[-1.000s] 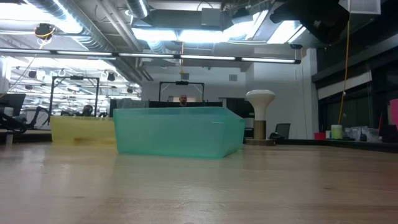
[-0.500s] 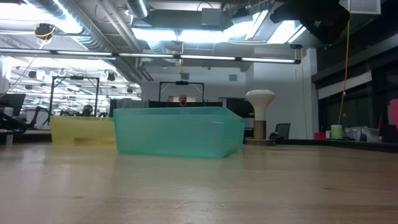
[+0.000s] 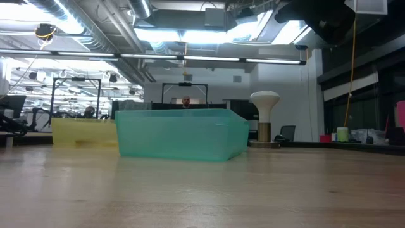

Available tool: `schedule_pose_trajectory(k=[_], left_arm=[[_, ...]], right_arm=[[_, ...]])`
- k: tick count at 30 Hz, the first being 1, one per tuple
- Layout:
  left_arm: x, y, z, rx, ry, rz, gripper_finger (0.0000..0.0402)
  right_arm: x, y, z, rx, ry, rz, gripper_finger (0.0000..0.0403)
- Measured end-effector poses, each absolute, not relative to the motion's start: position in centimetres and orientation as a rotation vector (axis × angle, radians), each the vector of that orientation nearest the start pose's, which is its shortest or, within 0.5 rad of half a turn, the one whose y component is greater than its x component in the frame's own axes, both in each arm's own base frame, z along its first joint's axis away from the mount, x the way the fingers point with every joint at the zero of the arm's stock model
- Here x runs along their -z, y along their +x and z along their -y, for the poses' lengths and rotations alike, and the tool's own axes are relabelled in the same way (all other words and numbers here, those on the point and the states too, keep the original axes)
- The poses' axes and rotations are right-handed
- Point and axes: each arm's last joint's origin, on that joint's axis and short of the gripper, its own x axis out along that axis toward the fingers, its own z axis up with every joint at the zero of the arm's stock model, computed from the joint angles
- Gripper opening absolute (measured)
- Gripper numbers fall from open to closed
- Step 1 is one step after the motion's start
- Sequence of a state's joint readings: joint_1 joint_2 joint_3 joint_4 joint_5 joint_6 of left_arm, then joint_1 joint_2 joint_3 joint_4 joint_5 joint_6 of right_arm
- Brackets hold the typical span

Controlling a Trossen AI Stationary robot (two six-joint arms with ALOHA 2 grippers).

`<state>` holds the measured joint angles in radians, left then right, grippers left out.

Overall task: Pick & Place Markers
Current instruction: Put the green marker pen into the yellow bin

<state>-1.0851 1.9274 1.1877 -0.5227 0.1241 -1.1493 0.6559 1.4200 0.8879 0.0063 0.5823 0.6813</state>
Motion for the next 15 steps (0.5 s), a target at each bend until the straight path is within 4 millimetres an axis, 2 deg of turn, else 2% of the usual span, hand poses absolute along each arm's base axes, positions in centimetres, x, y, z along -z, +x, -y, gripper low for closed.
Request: schedule_pose_trajectory(k=[9,15], left_arm=[[-13.8,16.6,32.1,0.210,-0.293,-1.547,0.0002],[-15.0,16.4,31.5,0.175,-0.275,-1.506,0.0002]], right_arm=[[-24.6,24.9,-17.1,0.073,0.357,-0.428,0.0209],[-24.6,24.9,-17.1,0.072,0.352,-0.429,0.0209]])
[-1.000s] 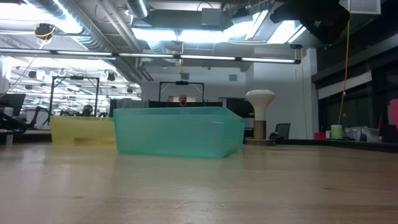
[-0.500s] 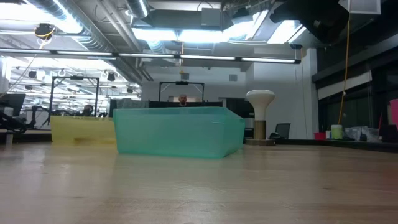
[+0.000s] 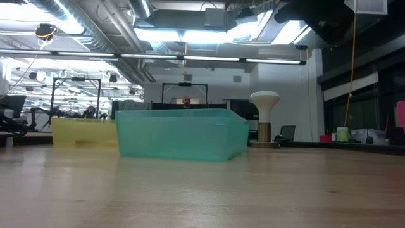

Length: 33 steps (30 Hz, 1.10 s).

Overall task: Pick & Place Markers
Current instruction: Put the green marker pen into the yellow bin

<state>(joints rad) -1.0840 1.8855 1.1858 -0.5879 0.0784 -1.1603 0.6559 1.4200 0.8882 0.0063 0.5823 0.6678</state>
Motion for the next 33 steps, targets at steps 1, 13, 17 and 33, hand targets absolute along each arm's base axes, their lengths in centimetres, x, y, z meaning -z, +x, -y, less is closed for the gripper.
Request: schedule_pose_trajectory(k=[1,13,17,33], left_arm=[[-15.0,16.3,31.2,0.161,-0.260,-1.515,0.0002],[-15.2,16.5,32.0,0.225,-0.310,-1.460,0.0002],[-14.6,16.3,32.0,0.254,-0.340,-1.458,0.0002],[-14.1,16.1,31.2,0.193,-0.303,-1.495,0.0002]], right_arm=[[-24.6,24.9,-17.1,0.072,0.351,-0.429,0.0209],[-24.6,24.9,-17.1,0.073,0.346,-0.431,0.0209],[-24.6,24.9,-17.1,0.070,0.333,-0.431,0.0209],[-24.5,24.9,-17.1,0.070,0.332,-0.432,0.0209]])
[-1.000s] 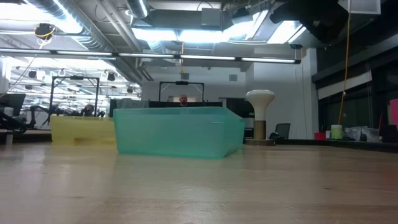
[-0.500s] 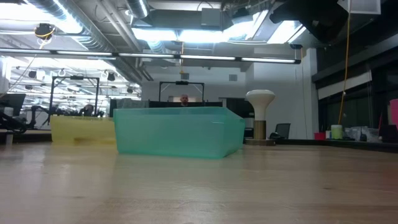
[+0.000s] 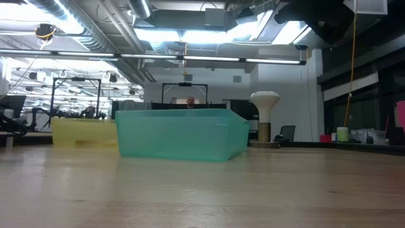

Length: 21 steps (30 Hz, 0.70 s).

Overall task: Pick & Place Markers
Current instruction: Put the green marker pen into the yellow bin

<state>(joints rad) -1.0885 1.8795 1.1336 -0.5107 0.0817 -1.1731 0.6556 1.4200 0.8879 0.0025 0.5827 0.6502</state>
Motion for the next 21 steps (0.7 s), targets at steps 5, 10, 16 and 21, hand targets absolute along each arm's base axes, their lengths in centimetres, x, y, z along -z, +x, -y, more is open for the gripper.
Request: schedule_pose_trajectory(k=[5,10,16,21], left_arm=[[-14.3,16.0,30.9,0.182,-0.289,-1.503,0.0002],[-14.9,15.9,30.0,0.132,-0.254,-1.518,0.0002],[-17.2,16.0,29.3,0.143,-0.274,-1.430,0.0002],[-17.4,15.9,30.1,0.192,-0.327,-1.392,0.0002]], right_arm=[[-24.6,24.9,-17.1,0.070,0.333,-0.432,0.0209],[-24.6,24.9,-17.1,0.071,0.332,-0.431,0.0209],[-24.6,24.9,-17.1,0.070,0.329,-0.431,0.0209],[-24.6,24.9,-17.1,0.070,0.328,-0.431,0.0209]])
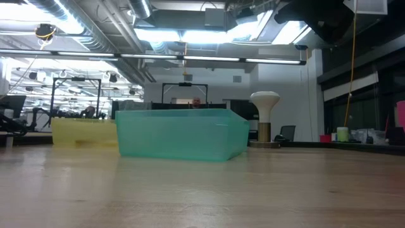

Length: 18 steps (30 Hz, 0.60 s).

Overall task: Pick & Place Markers
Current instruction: Put the green marker pen into the yellow bin

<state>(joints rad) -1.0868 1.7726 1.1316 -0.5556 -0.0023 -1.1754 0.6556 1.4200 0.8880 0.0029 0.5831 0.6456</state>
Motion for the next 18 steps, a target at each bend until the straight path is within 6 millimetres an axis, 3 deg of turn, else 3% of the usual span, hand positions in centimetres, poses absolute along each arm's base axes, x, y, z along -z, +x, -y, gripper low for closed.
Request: schedule_pose_trajectory(k=[8,18], left_arm=[[-16.6,15.8,31.1,0.241,-0.369,-1.389,0.0002],[-14.9,15.3,30.4,0.267,-0.388,-1.411,0.0002]], right_arm=[[-24.6,24.9,-17.1,0.069,0.327,-0.432,0.0209],[-24.5,24.8,-17.1,0.071,0.323,-0.435,0.0209]])
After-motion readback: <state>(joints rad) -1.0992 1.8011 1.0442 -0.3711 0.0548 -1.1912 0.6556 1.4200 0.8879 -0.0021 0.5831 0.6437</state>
